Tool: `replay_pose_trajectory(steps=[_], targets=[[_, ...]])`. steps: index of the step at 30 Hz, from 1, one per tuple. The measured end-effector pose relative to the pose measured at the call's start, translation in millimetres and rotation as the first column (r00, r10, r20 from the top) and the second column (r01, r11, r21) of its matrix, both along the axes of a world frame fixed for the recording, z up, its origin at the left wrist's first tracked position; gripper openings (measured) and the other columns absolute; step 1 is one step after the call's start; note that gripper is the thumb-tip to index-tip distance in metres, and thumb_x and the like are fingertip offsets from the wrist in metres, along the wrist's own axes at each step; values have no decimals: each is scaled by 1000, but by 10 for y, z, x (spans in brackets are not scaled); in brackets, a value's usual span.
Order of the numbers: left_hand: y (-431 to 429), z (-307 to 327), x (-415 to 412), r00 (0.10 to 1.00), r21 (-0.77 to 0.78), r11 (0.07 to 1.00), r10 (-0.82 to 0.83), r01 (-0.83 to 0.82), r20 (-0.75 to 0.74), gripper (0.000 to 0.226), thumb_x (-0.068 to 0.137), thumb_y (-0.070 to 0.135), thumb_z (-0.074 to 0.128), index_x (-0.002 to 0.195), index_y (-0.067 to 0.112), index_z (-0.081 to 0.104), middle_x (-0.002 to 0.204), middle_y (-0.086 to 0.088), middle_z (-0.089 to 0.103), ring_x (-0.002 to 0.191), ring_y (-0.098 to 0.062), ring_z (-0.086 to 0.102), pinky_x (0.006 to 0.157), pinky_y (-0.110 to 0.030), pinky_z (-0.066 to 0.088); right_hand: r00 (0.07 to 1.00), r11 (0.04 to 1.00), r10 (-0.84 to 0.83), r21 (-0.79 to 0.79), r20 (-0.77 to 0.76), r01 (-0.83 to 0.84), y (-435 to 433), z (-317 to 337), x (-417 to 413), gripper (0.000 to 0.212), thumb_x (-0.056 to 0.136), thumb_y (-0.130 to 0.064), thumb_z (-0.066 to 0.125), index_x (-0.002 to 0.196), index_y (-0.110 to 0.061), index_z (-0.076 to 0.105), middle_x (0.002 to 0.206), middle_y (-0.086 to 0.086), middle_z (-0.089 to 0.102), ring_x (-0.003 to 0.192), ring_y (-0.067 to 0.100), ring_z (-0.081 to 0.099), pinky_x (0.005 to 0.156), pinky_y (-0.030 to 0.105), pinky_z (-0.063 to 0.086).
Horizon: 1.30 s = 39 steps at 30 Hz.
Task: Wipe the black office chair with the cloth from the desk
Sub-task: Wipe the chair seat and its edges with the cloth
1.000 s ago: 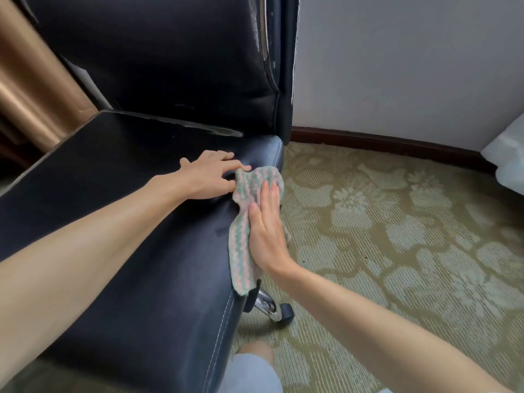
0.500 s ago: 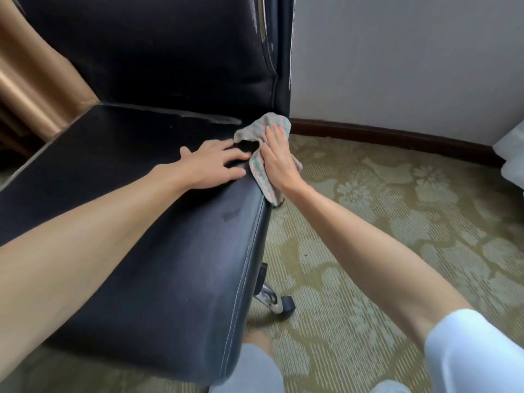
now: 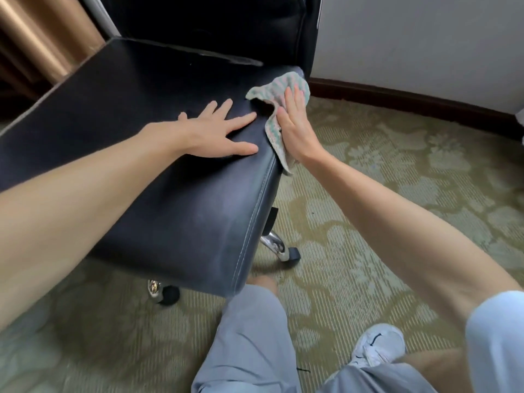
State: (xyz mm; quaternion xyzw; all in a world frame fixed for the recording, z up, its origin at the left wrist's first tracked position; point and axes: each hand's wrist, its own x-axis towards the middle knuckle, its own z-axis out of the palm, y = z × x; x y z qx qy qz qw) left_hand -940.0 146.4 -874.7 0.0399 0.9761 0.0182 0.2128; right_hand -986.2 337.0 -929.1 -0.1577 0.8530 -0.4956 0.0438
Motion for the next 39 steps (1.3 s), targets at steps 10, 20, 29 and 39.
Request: replay_pose_trajectory(steps=[10, 20, 29, 39], targets=[[-34, -148, -41, 999, 37, 999, -2, 4, -52, 89, 53, 98, 15, 134, 71, -8, 161, 9, -15, 147, -20, -17, 108, -68, 0, 998, 994, -44, -103, -39, 40, -152, -135, 1292, 53, 105, -13, 24, 152, -1, 3, 161, 10, -8, 148, 17, -14, 115, 17, -12], [15, 127, -118, 998, 54, 998, 21, -18, -63, 97, 55, 92, 26, 145, 59, 8, 163, 4, 2, 149, -24, 3, 113, -59, 20, 1000, 1000, -15, 14, 21, 15, -93, -37, 1197, 54, 105, -15, 23, 154, -14, 0, 162, 0, -10, 146, 6, -15, 111, 13, -13], [-499, 223, -339, 969, 134, 975, 197, -178, -146, 105, 51, 90, 50, 146, 53, 22, 163, 1, 7, 148, -26, 10, 113, -57, 19, 998, 974, -11, 228, 56, -2, -27, 115, 567, 54, 105, -20, 23, 154, -11, 3, 163, 0, -7, 147, 7, -10, 111, 16, -10], [-967, 182, -695, 957, 127, 959, 267, -253, -116, 89, 68, 86, 41, 147, 53, 16, 163, -2, 2, 148, -28, -3, 109, -66, 14, 997, 737, 45, 676, -59, 7, -456, 296, -298, 63, 104, -39, 18, 153, -1, 6, 162, 16, -3, 149, 26, -10, 121, 40, -4]])
